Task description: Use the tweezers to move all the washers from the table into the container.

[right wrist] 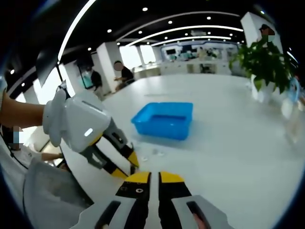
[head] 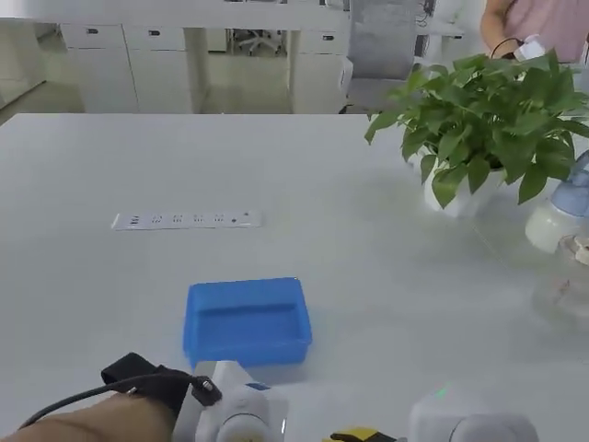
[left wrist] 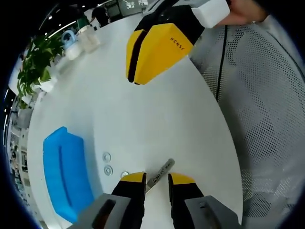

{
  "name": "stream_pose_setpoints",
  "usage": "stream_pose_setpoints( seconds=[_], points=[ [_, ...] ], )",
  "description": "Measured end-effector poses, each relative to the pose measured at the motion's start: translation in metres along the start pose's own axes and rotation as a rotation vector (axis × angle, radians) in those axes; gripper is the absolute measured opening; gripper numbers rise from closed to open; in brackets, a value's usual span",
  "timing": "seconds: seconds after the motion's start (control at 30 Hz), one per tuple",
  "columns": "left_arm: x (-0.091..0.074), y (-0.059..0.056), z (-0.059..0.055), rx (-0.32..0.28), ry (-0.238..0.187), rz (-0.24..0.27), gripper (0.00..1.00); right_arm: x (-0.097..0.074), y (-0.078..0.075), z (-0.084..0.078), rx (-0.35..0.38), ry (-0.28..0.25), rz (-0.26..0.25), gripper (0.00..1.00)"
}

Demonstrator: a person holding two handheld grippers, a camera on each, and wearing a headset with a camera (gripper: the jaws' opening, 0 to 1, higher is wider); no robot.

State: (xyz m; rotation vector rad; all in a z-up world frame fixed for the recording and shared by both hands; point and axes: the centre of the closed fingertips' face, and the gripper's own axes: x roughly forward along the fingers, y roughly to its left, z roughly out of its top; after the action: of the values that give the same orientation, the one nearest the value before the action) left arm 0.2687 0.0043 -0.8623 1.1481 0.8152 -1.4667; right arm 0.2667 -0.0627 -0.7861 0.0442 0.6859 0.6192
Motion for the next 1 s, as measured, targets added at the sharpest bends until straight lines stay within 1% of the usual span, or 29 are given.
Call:
stream_pose_setpoints(
  seconds=[0.1,0.17,0.2,0.23,0.27,0.4,0.47,0.53,0.57,0.63,0.67,0.7,0.73,0.77,0.83,0.87,0.93,0.97,1.0],
  points=[
    [0.001,-0.004,-0.001,-0.013,-0.013,-0.033,0.10,0.000,-0.002,0.000,-0.002,0.000,-0.008,0.02],
    [0.001,-0.005,-0.001,-0.017,-0.019,-0.039,0.07,0.000,-0.003,0.000,0.003,0.001,-0.009,0.02],
    [0.001,-0.006,-0.001,-0.035,-0.025,-0.046,0.06,0.000,-0.003,-0.001,0.005,0.003,-0.011,0.01],
    [0.001,-0.007,-0.001,-0.044,-0.028,-0.048,0.04,0.000,-0.003,-0.001,0.004,0.005,-0.013,0.01],
    [0.001,-0.006,-0.002,-0.033,-0.032,-0.031,0.03,0.000,-0.003,-0.001,0.000,0.008,-0.015,0.01],
    [0.000,-0.012,-0.004,-0.016,-0.035,-0.035,0.03,0.002,-0.002,-0.004,-0.045,0.025,-0.028,0.00],
    [-0.003,-0.012,-0.003,-0.020,-0.044,-0.023,0.02,0.002,0.000,-0.004,-0.052,0.025,-0.023,0.00],
    [-0.009,-0.008,0.000,-0.040,-0.070,0.006,0.02,0.002,0.002,-0.003,-0.056,0.024,-0.016,0.00],
    [-0.013,-0.005,0.004,-0.069,-0.109,0.031,0.02,0.002,0.003,-0.004,-0.059,0.026,-0.011,0.00],
    [-0.023,0.001,0.008,-0.121,-0.155,0.080,0.01,0.003,0.004,-0.004,-0.068,0.029,-0.006,0.00],
    [-0.027,0.003,0.010,-0.135,-0.174,0.101,0.01,0.004,0.005,-0.004,-0.071,0.032,-0.003,0.00],
    [-0.032,0.006,0.012,-0.159,-0.199,0.138,0.01,0.004,0.006,-0.005,-0.073,0.036,0.001,0.00],
    [-0.036,0.007,0.014,-0.171,-0.219,0.158,0.01,0.004,0.007,-0.005,-0.077,0.036,0.005,0.00],
    [-0.042,0.009,0.016,-0.198,-0.250,0.194,0.01,0.004,0.010,-0.005,-0.088,0.034,0.013,0.00],
    [-0.051,0.012,0.018,-0.243,-0.289,0.237,0.01,0.005,0.014,-0.004,-0.096,0.032,0.030,0.00],
    [-0.057,0.013,0.020,-0.280,-0.316,0.259,0.01,0.006,0.019,-0.005,-0.099,0.037,0.056,0.00],
    [-0.066,0.016,0.024,-0.328,-0.378,0.311,0.01,0.006,0.030,-0.007,-0.094,0.050,0.106,0.01],
    [-0.070,0.016,0.025,-0.346,-0.396,0.329,0.01,0.006,0.033,-0.005,-0.086,0.044,0.115,0.01],
    [-0.073,0.015,0.024,-0.364,-0.402,0.350,0.01,0.007,0.040,0.000,-0.063,0.023,0.146,0.02]
  ],
)
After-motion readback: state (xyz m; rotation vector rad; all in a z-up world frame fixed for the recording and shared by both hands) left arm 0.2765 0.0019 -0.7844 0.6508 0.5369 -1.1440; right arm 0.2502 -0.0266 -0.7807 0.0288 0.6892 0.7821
